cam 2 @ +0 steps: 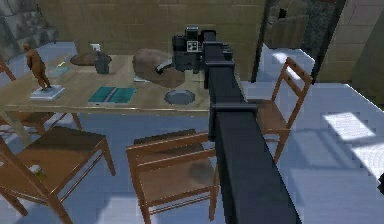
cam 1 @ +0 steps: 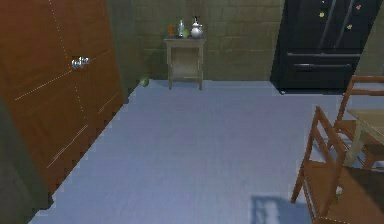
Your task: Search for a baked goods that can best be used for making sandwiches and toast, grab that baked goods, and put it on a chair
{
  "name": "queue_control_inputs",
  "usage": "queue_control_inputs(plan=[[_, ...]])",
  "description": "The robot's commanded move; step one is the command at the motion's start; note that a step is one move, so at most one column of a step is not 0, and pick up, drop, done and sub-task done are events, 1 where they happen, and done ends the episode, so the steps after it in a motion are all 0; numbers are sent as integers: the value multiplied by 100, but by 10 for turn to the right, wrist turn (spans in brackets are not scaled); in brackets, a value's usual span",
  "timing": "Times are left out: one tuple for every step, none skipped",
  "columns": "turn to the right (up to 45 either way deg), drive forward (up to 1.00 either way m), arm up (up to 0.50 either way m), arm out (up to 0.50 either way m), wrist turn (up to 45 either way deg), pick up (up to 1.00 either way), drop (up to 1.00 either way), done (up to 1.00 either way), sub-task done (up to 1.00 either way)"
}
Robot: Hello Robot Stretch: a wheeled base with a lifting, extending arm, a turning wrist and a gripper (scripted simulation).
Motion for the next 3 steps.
queue_control_inputs(plan=[[0,0,0,0,0,0,100,0,0],[0,0,0,-10,0,0,0,0,0],[0,0,0,0,0,0,0,100,0]])
